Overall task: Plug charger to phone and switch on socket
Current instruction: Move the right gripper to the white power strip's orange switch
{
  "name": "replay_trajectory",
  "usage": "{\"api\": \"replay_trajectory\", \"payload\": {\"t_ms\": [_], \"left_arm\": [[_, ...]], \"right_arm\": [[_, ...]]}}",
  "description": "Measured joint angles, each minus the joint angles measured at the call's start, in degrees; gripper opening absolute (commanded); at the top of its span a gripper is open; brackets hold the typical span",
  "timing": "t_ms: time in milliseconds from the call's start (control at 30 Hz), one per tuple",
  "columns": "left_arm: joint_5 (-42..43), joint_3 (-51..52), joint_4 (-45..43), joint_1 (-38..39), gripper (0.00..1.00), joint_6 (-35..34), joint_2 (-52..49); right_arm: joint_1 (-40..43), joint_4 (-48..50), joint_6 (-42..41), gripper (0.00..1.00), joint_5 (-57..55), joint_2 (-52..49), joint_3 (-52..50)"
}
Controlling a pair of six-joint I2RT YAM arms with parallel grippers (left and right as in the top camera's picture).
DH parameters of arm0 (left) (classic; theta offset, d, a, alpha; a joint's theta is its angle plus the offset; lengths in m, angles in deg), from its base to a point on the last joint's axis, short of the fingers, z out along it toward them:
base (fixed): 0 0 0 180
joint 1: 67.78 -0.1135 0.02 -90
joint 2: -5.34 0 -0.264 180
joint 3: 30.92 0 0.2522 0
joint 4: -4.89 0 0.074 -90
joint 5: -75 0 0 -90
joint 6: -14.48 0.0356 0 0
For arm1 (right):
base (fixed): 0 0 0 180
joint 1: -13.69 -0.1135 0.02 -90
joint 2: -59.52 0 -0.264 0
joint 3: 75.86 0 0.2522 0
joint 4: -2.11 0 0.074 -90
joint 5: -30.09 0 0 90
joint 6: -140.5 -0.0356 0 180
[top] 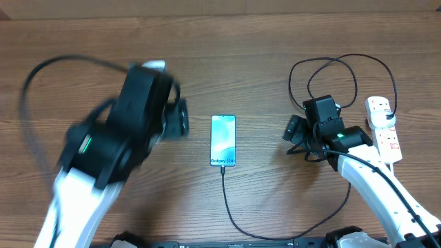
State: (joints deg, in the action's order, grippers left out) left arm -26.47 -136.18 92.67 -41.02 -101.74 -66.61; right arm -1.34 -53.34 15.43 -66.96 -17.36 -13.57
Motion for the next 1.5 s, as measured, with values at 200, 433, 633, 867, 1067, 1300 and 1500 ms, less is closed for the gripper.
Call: {"api": "replay_trajectory", "payload": {"t_ms": [200,433,633,867,1067,1300,1500], "left_arm": [[-5.75,0.0,6.47,2.89,1.0,-0.48,8.76],[-6.25,0.07,7.19,2.89,1.0,-0.5,10.14],[-6.36,0.07,7.19,2.89,1.0,-0.5,10.14],[-6.36,0.07,7.19,2.89,1.0,-0.5,10.14],[-6.34,0.07,7.21,2.89,1.0,-0.48,10.14],[-6.36,0.07,7.21,2.89,1.0,-0.5,10.14],[-6.36,0.07,7.21,2.89,1.0,-0.48,10.21]], "right_arm": [[2.71,-5.55,-1.92,0.04,-0.5,0.0,0.04],[15.15,-7.23,-3.26,0.05,-2.45,0.0,0.04],[25.03,-2.54,-3.72,0.04,-3.69,0.0,0.07],[39.21,1.18,-5.42,0.04,-3.56,0.0,0.07],[44.98,10.38,-4.83,0.04,-1.95,-0.39,0.11],[45.33,13.7,-1.53,0.04,-3.1,-6.34,1.64],[45.38,14.43,1.2,0.04,-4.55,-13.7,5.46]]}}
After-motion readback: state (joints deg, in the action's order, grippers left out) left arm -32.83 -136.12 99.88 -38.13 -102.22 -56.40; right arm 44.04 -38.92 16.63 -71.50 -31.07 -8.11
